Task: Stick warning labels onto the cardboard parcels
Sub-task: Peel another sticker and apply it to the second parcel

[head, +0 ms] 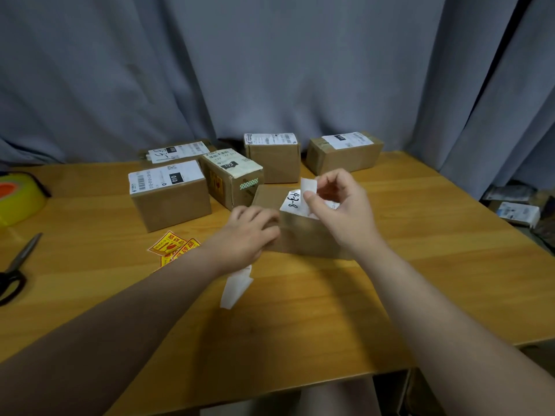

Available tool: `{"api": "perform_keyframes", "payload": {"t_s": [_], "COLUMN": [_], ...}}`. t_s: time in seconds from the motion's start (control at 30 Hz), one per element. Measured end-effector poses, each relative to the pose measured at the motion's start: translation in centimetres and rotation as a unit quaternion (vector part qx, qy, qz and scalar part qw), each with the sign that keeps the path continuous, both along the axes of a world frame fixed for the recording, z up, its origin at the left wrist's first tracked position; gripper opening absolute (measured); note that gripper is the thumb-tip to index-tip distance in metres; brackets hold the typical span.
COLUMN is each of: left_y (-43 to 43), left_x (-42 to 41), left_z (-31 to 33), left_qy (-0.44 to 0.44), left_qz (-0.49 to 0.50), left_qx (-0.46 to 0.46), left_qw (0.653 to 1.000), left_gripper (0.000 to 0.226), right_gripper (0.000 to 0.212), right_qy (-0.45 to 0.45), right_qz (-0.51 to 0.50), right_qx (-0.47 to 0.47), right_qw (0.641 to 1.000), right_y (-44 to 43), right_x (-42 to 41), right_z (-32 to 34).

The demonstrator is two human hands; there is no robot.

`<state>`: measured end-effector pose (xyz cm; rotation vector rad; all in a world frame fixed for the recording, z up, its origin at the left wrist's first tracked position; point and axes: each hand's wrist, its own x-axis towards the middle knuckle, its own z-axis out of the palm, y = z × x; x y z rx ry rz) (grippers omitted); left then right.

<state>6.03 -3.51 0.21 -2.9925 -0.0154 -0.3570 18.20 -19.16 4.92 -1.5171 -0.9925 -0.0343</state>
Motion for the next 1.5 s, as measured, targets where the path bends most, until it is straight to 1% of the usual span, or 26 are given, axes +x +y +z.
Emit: {"api": "perform_keyframes", "payload": {"t_s": [0.03,0.07,0.1,0.13,0.17,0.2,0.23,0.3,0.4,0.47,0.53,0.57,0.63,0.67,0.7,0.77,0.8,0.93,1.03,1.1,1.2,1.3,1.4,1.43,1.47,1.5], "left_y": [-0.1,-0.4,-1.0,-1.8,-2.5,-3.1,-3.4,-3.8,-4.1,-4.2,-4.2,-4.1,-3.5,-3.0,-2.5,-2.2,-2.4,-3.6,-3.7,-3.7,-3.9,-4.3,-3.7,-3.2,-2.6,-2.2], "left_x": [0.1,0.2,0.3,0.4,0.7,1.0,1.3,1.9,2.7,2.9,3.2,3.2,3.0,2.7,2.5,1.9,1.7,1.9,2.3,2.4,2.5,2.5,2.4,2.2,1.8,1.3], "left_z": [-0.1,0.1,0.9,2.3,3.8,5.1,6.0,7.0,7.1,7.2,7.2,7.2,7.5,7.5,7.3,7.0,6.9,6.9,6.7,6.6,6.1,5.2,4.6,4.5,4.6,4.8], "left_qy": [-0.006,-0.031,-0.069,-0.110,-0.139,-0.161,-0.163,-0.109,-0.057,-0.049,-0.067,-0.092,-0.158,-0.187,-0.194,-0.167,-0.140,-0.040,-0.056,-0.083,-0.134,-0.182,-0.242,-0.258,-0.256,-0.237], "left_qz": [0.006,0.015,0.042,0.079,0.100,0.114,0.136,0.195,0.264,0.280,0.287,0.296,0.311,0.309,0.306,0.298,0.298,0.295,0.296,0.293,0.290,0.300,0.305,0.303,0.297,0.281], "left_qx": [-0.024,-0.079,-0.188,-0.332,-0.471,-0.558,-0.588,-0.597,-0.603,-0.583,-0.580,-0.588,-0.620,-0.622,-0.610,-0.574,-0.569,-0.579,-0.565,-0.581,-0.624,-0.644,-0.653,-0.650,-0.641,-0.627], "left_qw": [1.000,0.996,0.979,0.933,0.865,0.806,0.780,0.771,0.751,0.761,0.760,0.747,0.703,0.695,0.705,0.744,0.754,0.759,0.768,0.755,0.713,0.680,0.649,0.648,0.660,0.687], "left_gripper": [0.020,0.015,0.016,0.019,0.020,0.022,0.028,0.037,0.026,0.027,0.030,0.029,0.026,0.025,0.025,0.027,0.030,0.042,0.038,0.029,0.018,0.018,0.020,0.015,0.012,0.012], "right_gripper": [0.021,0.023,0.027,0.034,0.041,0.048,0.053,0.059,0.061,0.062,0.061,0.061,0.060,0.059,0.058,0.056,0.055,0.054,0.054,0.052,0.047,0.042,0.037,0.036,0.034,0.031], "right_qy": [-0.066,-0.139,-0.207,-0.263,-0.306,-0.340,-0.368,-0.413,-0.448,-0.450,-0.451,-0.455,-0.470,-0.477,-0.480,-0.475,-0.473,-0.469,-0.466,-0.463,-0.467,-0.478,-0.461,-0.451,-0.422,-0.358], "right_qz": [-0.032,-0.065,-0.096,-0.123,-0.146,-0.167,-0.185,-0.207,-0.222,-0.232,-0.244,-0.247,-0.242,-0.238,-0.237,-0.241,-0.245,-0.265,-0.268,-0.268,-0.248,-0.205,-0.179,-0.173,-0.163,-0.143], "right_qx": [-0.009,-0.019,-0.029,-0.037,-0.040,-0.039,-0.039,-0.045,-0.056,-0.062,-0.070,-0.076,-0.091,-0.094,-0.093,-0.082,-0.075,-0.044,-0.033,-0.038,-0.061,-0.088,-0.106,-0.112,-0.116,-0.116], "right_qw": [0.997,0.988,0.973,0.956,0.940,0.925,0.911,0.886,0.864,0.860,0.856,0.852,0.844,0.841,0.840,0.842,0.843,0.842,0.843,0.844,0.847,0.850,0.863,0.869,0.884,0.916], "right_y": [-0.1,-0.2,-0.3,-0.4,-0.5,-0.6,-0.6,-0.4,-0.3,-0.4,-0.5,-0.5,-0.7,-0.8,-1.0,-1.1,-1.1,-0.5,0.0,0.1,0.5,1.2,0.8,0.4,0.1,-0.2], "right_x": [0.1,0.3,0.5,0.7,0.9,1.1,1.3,1.5,1.6,1.6,1.6,1.7,1.8,1.8,1.9,2.0,2.1,1.6,1.3,1.1,0.3,-0.3,-0.2,-0.2,-0.2,-0.3], "right_z": [-0.6,-1.1,-1.7,-2.2,-2.6,-2.9,-3.3,-4.0,-4.6,-4.6,-4.6,-4.7,-5.0,-5.2,-5.4,-5.4,-5.3,-4.7,-4.4,-4.2,-3.8,-3.5,-3.5,-3.7,-3.7,-3.6]}}
